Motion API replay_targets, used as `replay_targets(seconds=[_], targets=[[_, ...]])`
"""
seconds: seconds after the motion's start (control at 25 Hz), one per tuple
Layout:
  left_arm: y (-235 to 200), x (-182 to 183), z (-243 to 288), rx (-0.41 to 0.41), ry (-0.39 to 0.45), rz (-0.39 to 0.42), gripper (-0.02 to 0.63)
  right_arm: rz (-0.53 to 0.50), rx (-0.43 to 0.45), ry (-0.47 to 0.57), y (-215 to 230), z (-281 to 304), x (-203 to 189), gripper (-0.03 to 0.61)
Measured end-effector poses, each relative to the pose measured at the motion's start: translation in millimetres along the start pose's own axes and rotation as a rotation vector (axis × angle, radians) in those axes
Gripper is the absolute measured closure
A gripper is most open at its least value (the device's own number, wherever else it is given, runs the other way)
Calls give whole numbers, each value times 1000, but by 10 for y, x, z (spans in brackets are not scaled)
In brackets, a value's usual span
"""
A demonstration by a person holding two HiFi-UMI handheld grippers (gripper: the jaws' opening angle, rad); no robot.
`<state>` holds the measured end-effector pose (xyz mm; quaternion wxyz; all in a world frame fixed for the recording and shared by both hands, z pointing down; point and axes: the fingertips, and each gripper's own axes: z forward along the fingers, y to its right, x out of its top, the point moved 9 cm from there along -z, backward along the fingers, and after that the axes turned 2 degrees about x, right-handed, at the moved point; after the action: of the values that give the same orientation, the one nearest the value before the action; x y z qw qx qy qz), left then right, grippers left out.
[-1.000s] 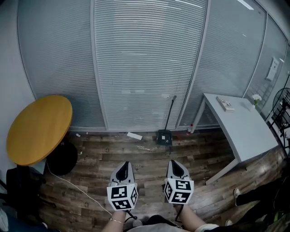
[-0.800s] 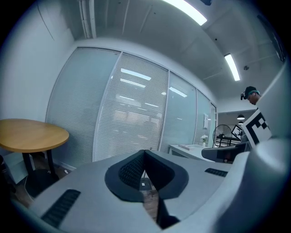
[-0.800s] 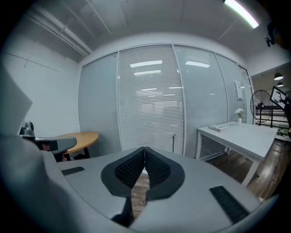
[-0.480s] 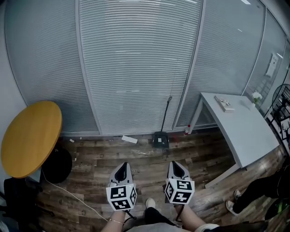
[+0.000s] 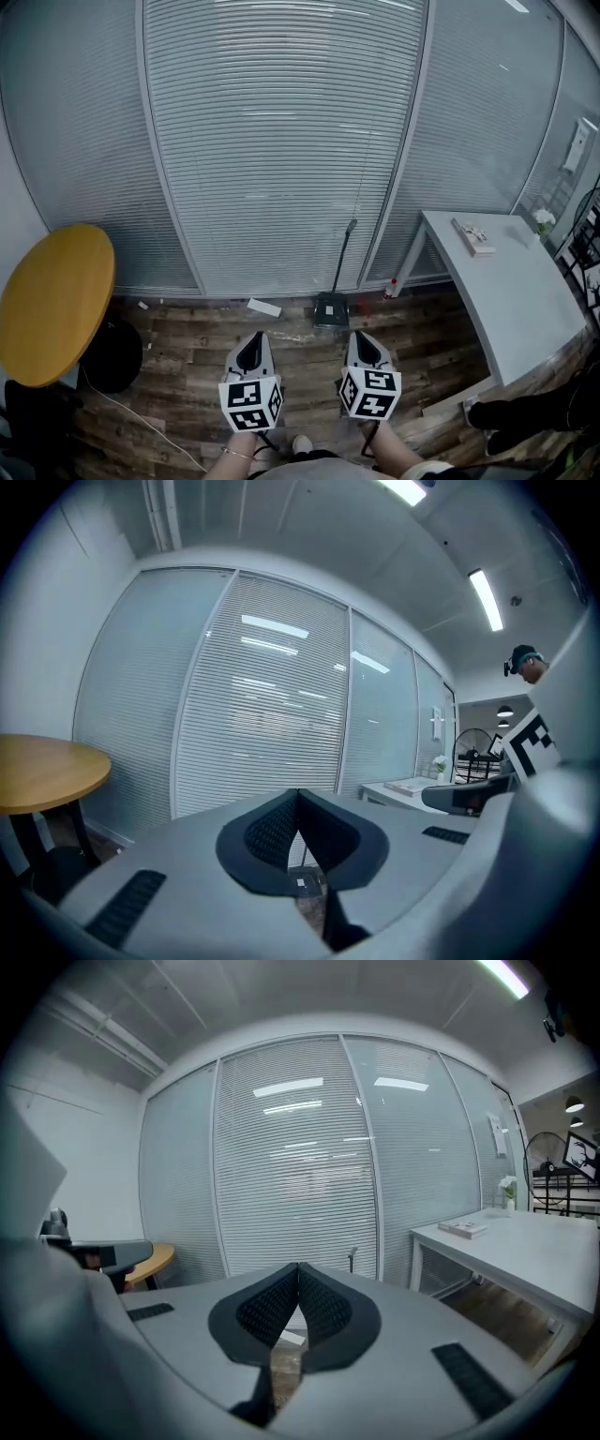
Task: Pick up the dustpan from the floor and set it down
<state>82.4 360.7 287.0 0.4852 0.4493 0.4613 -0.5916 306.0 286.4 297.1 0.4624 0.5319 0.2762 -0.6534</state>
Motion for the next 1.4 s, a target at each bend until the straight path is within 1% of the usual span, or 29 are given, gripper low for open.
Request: replay_targets(seconds=[0.36, 0.52, 0.68, 0.88, 1.0, 1.16, 1.4], targets=[[104, 53, 631, 10, -15, 4, 595, 24, -6, -23, 373, 533, 123, 546], [90, 5, 826, 13, -37, -5, 596, 37, -2, -50, 437, 745, 106, 546], [52, 31, 1025, 4, -43, 0, 597, 49, -6, -52, 453, 931, 140, 546], [-47, 33, 1390, -7, -44, -6, 597, 55, -38, -62, 547, 1217, 127, 546], [-117, 55, 1659, -16, -42, -7, 596, 74, -63, -65, 633, 1436, 152, 546], [-230, 144, 2143, -38, -41, 8, 596, 79, -86, -59, 676, 1833, 284, 546], [-416, 310, 2715, -76, -50, 24, 595, 91, -110, -59, 637, 2358, 473, 546]])
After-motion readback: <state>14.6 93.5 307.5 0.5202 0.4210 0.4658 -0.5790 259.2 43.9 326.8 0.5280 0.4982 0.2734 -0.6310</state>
